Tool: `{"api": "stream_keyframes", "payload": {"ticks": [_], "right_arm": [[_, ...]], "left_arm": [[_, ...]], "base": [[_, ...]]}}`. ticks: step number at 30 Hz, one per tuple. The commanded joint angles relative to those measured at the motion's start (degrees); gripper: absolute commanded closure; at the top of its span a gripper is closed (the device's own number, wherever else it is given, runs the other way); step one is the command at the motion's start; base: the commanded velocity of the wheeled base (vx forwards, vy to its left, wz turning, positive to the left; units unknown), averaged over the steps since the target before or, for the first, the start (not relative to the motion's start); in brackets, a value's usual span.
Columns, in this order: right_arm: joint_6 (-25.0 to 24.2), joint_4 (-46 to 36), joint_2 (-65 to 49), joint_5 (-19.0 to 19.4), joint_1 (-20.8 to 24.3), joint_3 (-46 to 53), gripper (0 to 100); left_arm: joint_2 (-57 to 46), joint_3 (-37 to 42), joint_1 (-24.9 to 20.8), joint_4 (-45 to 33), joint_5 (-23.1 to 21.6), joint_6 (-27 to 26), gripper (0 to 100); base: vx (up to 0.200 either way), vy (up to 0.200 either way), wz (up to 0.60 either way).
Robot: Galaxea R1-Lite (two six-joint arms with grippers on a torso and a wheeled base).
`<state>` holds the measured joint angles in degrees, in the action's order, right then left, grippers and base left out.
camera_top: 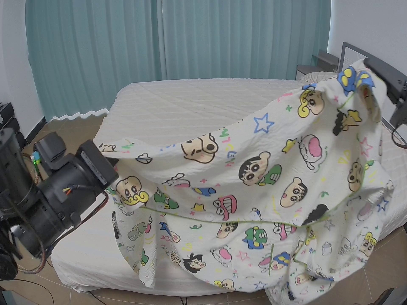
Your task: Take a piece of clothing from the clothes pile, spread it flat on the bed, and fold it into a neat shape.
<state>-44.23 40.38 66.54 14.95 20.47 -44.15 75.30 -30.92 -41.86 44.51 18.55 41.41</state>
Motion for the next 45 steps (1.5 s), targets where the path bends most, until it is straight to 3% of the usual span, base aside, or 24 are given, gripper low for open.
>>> {"api": "stream_keyframes", "payload": {"ticks": [1, 16, 29, 40, 45], "right_arm": [[-1.04, 7.61, 19.16, 1.75, -6.84, -1.55, 100], [-1.04, 13.68, 41.57, 0.35, -8.87, -11.30, 100], [-1.04, 15.08, 51.68, -3.96, -8.34, -15.44, 100], [-1.04, 15.35, 61.78, -6.60, -8.25, -20.71, 100], [-0.95, 15.00, 63.45, -7.39, -8.25, -22.38, 100]], "left_arm": [[14.35, -6.53, 8.73, -0.74, -5.19, 3.76, 100], [42.21, -25.07, 15.76, -0.74, -7.13, 7.90, 100], [52.32, -31.40, 17.60, -1.27, -6.78, 7.81, 100], [58.82, -38.34, 18.22, -2.76, -7.13, 7.72, 100], [60.67, -39.05, 18.40, -2.67, -6.69, 7.46, 100]], "base": [[0.200, 0.000, 0.00], [0.200, 0.000, 0.00], [0.015, 0.000, 0.00], [0.200, 0.000, 0.00], [0.000, 0.000, 0.00]]}}
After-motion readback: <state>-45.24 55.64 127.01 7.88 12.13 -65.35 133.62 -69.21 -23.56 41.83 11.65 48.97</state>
